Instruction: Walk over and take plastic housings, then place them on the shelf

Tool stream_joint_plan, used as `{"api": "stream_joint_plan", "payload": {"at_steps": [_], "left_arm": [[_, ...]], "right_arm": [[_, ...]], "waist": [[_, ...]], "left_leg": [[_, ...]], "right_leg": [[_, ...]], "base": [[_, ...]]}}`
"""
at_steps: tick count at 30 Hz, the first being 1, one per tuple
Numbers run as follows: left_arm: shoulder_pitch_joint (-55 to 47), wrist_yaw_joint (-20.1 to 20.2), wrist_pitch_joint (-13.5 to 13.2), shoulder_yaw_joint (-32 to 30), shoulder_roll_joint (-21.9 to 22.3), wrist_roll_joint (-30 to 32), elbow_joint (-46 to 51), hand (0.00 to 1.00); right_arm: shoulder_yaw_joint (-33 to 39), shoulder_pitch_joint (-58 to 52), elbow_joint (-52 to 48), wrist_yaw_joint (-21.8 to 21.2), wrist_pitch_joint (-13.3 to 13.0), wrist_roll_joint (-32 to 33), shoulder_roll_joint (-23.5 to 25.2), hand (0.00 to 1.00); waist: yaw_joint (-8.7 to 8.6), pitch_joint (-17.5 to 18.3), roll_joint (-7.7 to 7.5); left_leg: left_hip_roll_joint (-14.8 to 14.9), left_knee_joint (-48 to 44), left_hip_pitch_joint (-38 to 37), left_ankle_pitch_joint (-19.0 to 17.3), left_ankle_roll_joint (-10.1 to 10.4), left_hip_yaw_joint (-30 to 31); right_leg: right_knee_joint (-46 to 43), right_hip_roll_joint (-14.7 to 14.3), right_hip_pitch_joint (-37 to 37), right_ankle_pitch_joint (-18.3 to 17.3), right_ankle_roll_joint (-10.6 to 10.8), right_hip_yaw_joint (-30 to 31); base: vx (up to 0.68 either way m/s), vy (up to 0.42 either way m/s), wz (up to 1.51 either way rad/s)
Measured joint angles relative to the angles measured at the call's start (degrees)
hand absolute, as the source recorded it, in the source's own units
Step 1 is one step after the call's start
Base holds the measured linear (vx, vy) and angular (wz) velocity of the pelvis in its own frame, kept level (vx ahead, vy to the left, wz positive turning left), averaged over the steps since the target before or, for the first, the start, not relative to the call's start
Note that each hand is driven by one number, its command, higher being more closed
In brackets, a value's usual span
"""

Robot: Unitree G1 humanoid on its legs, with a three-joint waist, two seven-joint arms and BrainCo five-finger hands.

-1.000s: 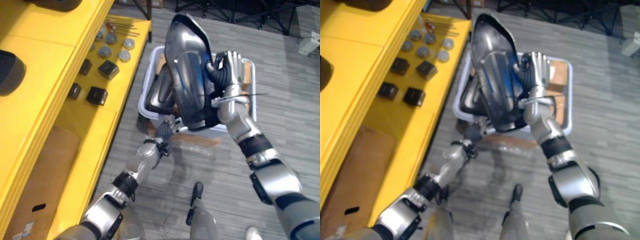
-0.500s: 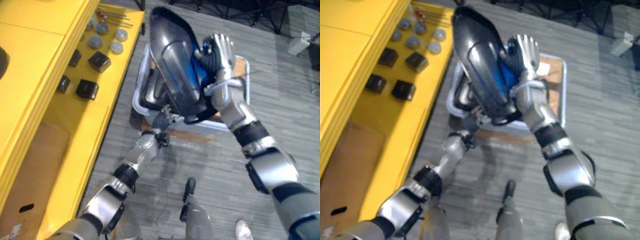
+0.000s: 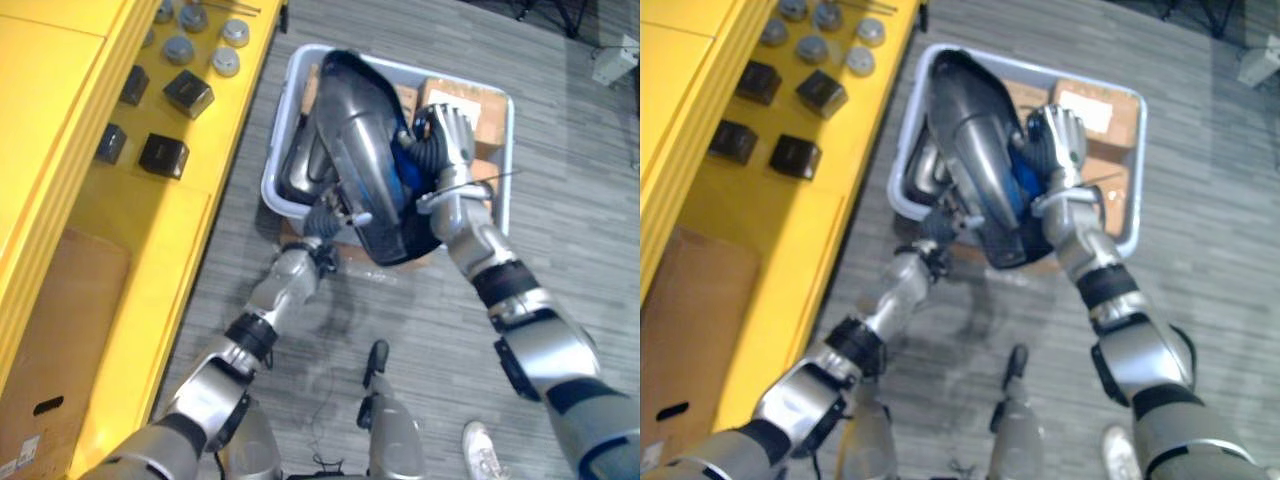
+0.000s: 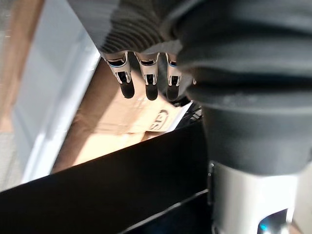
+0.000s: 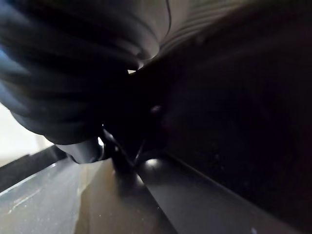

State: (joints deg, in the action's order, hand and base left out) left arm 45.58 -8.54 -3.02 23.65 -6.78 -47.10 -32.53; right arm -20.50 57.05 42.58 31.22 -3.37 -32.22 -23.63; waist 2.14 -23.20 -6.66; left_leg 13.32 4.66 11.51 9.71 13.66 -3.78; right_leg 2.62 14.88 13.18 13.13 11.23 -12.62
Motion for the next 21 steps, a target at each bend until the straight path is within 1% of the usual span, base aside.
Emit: {"api": "stream_joint_plan", "payload": {"at_steps": [4,7,9,13,16,19,21], "left_arm": [[0.0,-0.25,-0.01,-0.52,-1.49,-0.09,-0.43,0.0],[-0.03,0.38,0.01,-2.16,-2.4,-1.01,-2.29,0.0],[-0.04,1.38,-0.01,-3.49,-3.53,-4.44,-2.65,0.0],[-0.05,2.84,-0.03,-4.16,-3.86,-4.87,-2.66,0.0],[0.26,3.94,-0.2,-4.51,-3.49,-6.66,-2.66,0.0],[0.48,4.66,-0.51,-4.28,-2.54,-6.83,-2.67,0.0],[0.5,4.84,-0.67,-4.21,-1.83,-6.84,-2.89,0.0]], "right_arm": [[0.09,0.81,1.03,0.2,0.75,1.06,-0.13,1.0],[0.2,0.85,1.4,0.21,0.78,1.16,-0.77,1.0],[0.26,2.34,2.58,0.21,0.05,1.17,-1.16,1.0],[0.26,3.76,3.42,0.21,-1.49,1.23,-1.17,1.0],[0.18,4.77,3.42,1.13,-3.12,1.26,-1.22,1.0],[-0.15,4.89,3.49,1.27,-3.13,1.25,-1.17,1.0],[-0.72,4.89,3.5,1.28,-3.11,1.26,-1.17,1.0]], "waist": [[-0.03,-0.51,-0.03],[-0.15,-1.31,-0.01],[-0.61,-1.48,0.11],[-1.25,-1.67,0.4],[-1.45,-2.3,1.43],[-1.32,-2.76,2.2],[-1.29,-2.89,2.41]], "left_leg": [[0.0,0.01,0.72,0.0,-0.01,0.0],[-0.01,0.01,1.0,0.0,-0.01,0.0],[-0.09,0.0,2.19,0.1,-0.03,0.0],[-0.21,-0.02,2.49,0.12,-0.04,-0.06],[-0.34,-0.03,2.49,0.12,-0.04,-0.1],[-0.36,-0.03,2.52,0.11,-0.04,-0.03],[-0.37,-0.03,2.52,0.11,-0.03,0.0]], "right_leg": [[-0.08,0.0,0.85,-0.04,0.05,0.09],[-0.1,0.02,1.21,-0.02,0.05,0.09],[-0.1,0.05,2.44,0.14,0.06,0.18],[-0.11,0.16,2.76,0.15,0.05,0.26],[-0.11,0.3,2.75,0.15,0.05,0.22],[-0.11,0.3,2.77,0.13,0.07,0.21],[-0.11,0.3,2.76,0.13,0.07,0.21]], "base": [[-0.03,0.001,-0.01],[0.0,0.0,0.0],[0.04,0.0,-0.02],[0.06,0.002,0.0],[0.01,0.001,0.0],[0.0,0.0,0.0],[0.0,0.0,0.0]]}}
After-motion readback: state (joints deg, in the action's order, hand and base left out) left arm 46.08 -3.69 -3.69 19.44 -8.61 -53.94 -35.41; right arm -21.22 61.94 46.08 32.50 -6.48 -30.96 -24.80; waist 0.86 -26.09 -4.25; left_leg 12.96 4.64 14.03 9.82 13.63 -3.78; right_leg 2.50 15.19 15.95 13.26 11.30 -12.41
